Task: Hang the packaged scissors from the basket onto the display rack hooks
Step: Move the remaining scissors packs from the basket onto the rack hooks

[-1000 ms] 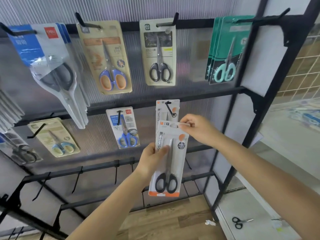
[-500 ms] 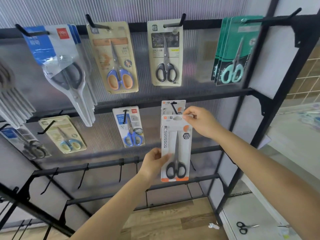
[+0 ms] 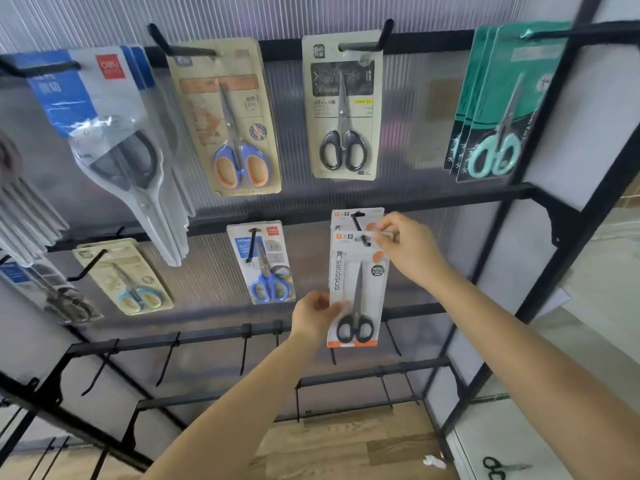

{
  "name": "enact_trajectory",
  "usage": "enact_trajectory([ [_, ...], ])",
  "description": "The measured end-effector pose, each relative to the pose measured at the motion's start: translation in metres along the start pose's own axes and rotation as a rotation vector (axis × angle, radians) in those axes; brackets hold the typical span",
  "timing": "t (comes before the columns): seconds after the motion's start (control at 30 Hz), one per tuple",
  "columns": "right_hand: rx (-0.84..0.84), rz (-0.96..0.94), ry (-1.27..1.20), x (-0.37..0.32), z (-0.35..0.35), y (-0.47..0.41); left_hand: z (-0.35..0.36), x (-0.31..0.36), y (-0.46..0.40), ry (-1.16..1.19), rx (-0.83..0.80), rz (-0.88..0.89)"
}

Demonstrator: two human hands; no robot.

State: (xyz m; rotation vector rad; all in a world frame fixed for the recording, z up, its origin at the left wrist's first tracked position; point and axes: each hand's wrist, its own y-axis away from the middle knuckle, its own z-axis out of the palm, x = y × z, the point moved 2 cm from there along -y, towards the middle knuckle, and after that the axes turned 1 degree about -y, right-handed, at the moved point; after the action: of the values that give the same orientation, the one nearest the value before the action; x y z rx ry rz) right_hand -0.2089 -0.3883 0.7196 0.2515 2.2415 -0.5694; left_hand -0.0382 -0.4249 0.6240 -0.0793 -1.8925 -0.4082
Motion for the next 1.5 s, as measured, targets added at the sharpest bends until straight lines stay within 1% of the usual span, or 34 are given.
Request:
enact_trajectory([
  [0.1,0.03,-0.05,0.082,0.002,0.005,-0.008,0.004,0.003,-0.016,-0.023,0.024,-0.028],
  [0.17,0.06,-0.088,0.158,0.001,0.007,-0.011,0.006,0.006,-0.026,-0.057,0.022,-0.015],
  [0.27,0.096,-0.116,0.199,0.002,0.011,-0.016,0.006,0.011,-0.037,-0.097,0.024,0.008],
  [0.4,0.096,-0.143,0.318,0.005,0.018,-0.022,0.006,0.016,-0.053,-0.162,0.017,0.016],
  [0.53,0.08,-0.13,0.362,0.007,0.021,-0.017,0.004,0.025,-0.06,-0.379,-0.001,0.077],
  [0.6,0.085,-0.127,0.36,0.009,0.02,-0.01,0.002,0.028,-0.059,-0.441,0.0,0.135],
  [0.67,0.086,-0.115,0.409,0.01,0.019,0.001,-0.003,0.027,-0.051,-0.481,0.006,0.176],
  [0.83,0.009,0.072,0.618,0.012,0.021,0.044,-0.025,0.019,-0.027,-0.661,0.024,0.484],
  [0.93,-0.046,0.143,0.751,0.0,0.024,0.079,-0.037,0.019,-0.006,-0.789,-0.026,0.682],
  [1.0,-0.041,0.194,0.776,-0.01,0.027,0.104,-0.041,0.019,0.01,-0.839,-0.085,0.794],
  [1.07,0.005,0.244,0.764,-0.022,0.031,0.133,-0.045,0.015,0.027,-0.858,-0.154,0.874],
  [1.27,0.129,0.451,0.777,-0.063,0.047,0.244,-0.053,0.004,0.104,-0.835,-0.411,1.005],
  [1.5,0.209,0.761,0.851,-0.102,0.05,0.387,-0.039,-0.03,0.223,-0.891,-0.641,1.332],
])
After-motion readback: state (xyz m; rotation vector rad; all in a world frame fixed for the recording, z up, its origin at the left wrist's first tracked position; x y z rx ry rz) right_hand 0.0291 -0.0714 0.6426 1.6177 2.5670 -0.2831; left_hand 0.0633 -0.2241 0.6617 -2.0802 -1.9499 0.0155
